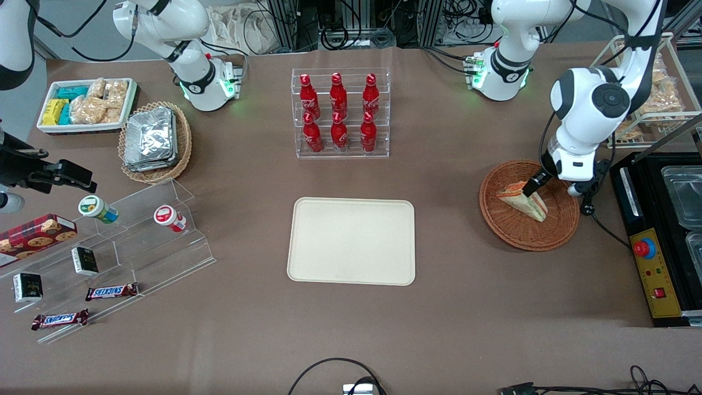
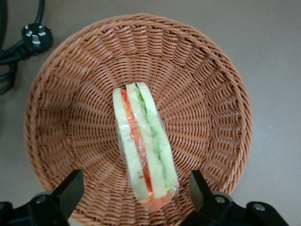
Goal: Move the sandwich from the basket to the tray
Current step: 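Lower the left gripper and close it on the sandwich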
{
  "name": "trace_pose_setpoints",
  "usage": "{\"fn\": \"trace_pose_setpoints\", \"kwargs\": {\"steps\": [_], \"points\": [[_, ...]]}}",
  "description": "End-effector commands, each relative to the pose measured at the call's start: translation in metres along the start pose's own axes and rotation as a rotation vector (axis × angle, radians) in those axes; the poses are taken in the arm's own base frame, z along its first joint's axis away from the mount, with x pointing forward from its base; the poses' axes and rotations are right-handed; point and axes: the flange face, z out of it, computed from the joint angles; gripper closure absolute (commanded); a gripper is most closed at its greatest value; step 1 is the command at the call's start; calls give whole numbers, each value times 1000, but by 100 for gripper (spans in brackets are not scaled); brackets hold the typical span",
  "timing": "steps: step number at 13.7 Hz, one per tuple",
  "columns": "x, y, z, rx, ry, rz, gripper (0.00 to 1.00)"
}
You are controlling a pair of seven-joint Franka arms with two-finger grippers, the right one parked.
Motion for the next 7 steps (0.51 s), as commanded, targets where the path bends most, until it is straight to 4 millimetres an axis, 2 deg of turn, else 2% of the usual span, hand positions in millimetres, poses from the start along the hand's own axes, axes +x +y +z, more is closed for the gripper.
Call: {"fn": "trace_pose_setpoints", "kwargs": {"steps": [1, 7], "points": [[-5, 4, 20, -13, 14, -39, 0], [-7, 5, 45, -19, 7, -52, 0]]}}
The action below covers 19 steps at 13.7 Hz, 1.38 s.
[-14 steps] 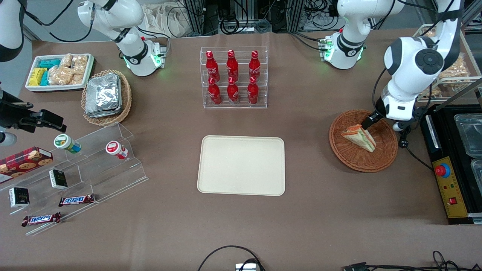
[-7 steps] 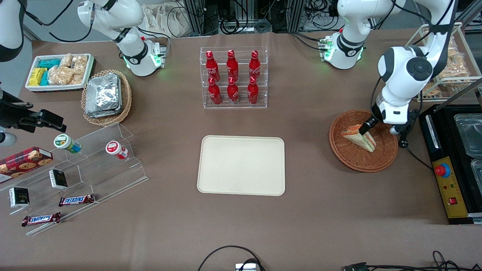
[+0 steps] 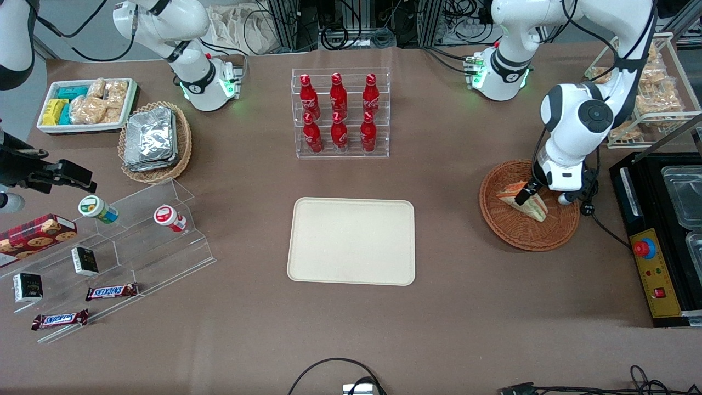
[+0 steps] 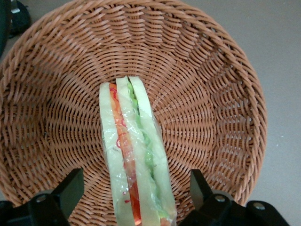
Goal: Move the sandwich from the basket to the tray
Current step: 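Lower the left gripper and close it on the sandwich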
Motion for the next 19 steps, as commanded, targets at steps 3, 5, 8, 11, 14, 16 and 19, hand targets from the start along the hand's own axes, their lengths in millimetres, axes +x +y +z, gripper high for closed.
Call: {"fn": "trace_pose_setpoints", "kwargs": {"steps": [3, 5, 8, 11, 14, 16, 19], "points": [[-4, 1, 17, -16, 15, -19, 0], [-5, 0, 21, -12, 10, -19, 2], [-6, 0, 27, -13, 8, -19, 39], [-7, 0, 32, -8, 1, -18, 91], [-10, 7, 19, -16, 12, 17, 95], [-24, 20, 4, 14, -8, 69, 95], [-35, 28, -35, 89, -7, 233, 95]]}}
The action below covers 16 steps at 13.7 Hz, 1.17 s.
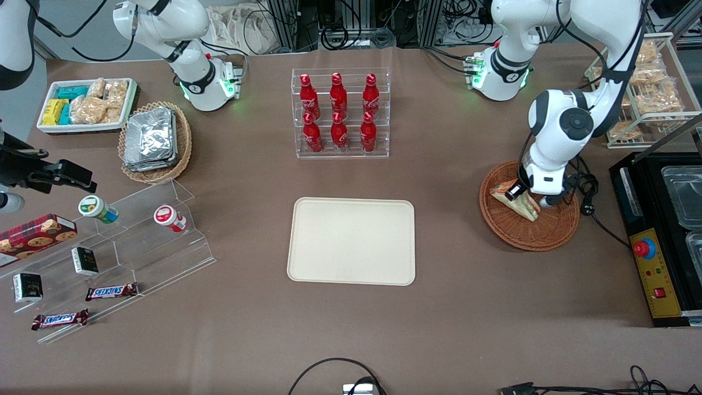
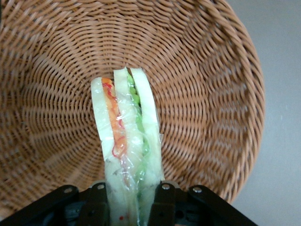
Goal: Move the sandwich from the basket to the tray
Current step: 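Lower the left gripper and close it on the sandwich, then lift the sandwich with the left gripper and carry it toward the cream tray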
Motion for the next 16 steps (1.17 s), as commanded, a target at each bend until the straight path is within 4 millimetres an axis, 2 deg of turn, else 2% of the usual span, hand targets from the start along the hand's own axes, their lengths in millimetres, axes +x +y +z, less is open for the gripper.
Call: {"fn": "trace_pose_setpoints", "kwargs": {"steps": [1, 3, 7, 10, 14, 16], "points": [[-12, 7, -48, 48, 19, 155, 95], [-16, 20, -65, 58, 21, 283, 94], [-34, 50, -77, 55, 40, 537, 93], [-33, 70, -94, 28, 79, 726, 89], [-51, 118, -115, -25, 99, 825, 89], [-48, 139, -115, -47, 84, 847, 89]]}}
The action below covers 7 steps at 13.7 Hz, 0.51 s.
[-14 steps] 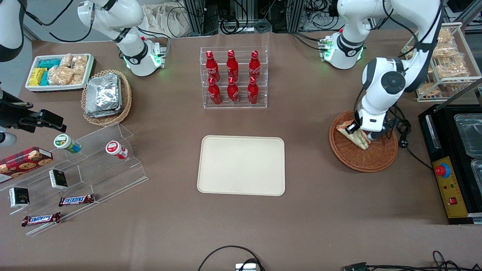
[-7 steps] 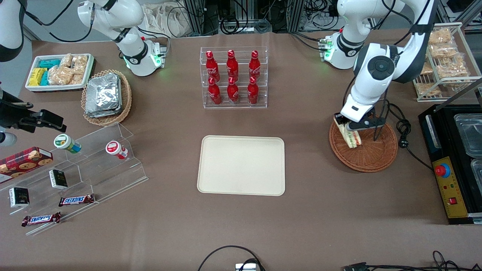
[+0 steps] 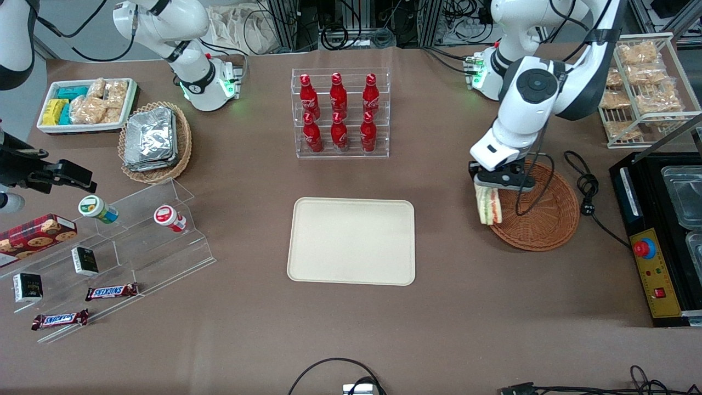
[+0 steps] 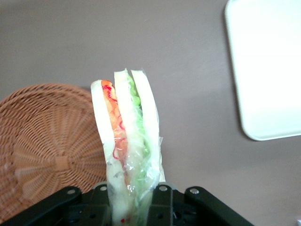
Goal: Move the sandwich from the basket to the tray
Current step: 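Lift the sandwich with the left gripper and carry it toward the cream tray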
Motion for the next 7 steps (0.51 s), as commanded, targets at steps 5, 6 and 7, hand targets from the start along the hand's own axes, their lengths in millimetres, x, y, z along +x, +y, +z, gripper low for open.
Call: {"fn": "trace_pose_setpoints", "kwargs": {"steps": [5, 6, 7], "points": [[73, 67, 13, -100, -144, 20, 88], [76, 76, 17, -105, -150, 8, 88], [78, 87, 20, -110, -152, 5, 84]]}}
